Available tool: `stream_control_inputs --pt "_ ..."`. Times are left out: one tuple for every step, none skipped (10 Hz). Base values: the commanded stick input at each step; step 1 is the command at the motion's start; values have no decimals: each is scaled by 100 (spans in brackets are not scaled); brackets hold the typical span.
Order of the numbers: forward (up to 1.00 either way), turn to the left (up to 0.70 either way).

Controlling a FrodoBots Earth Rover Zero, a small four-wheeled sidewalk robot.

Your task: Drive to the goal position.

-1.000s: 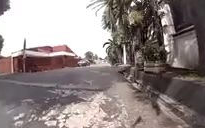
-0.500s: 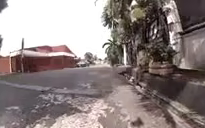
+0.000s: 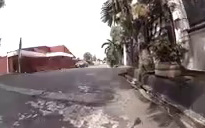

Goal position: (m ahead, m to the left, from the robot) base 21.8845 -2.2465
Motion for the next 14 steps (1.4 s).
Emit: stream_control_inputs --pt "70 0" --pt "70 0" --pt "70 0" --pt "70 0" --pt "70 0" --pt "70 0" --pt "70 0" --pt "70 0" --pt "70 0" --pt "70 0" --pt "70 0" --pt "70 0" --pt "70 0" --pt "70 0"
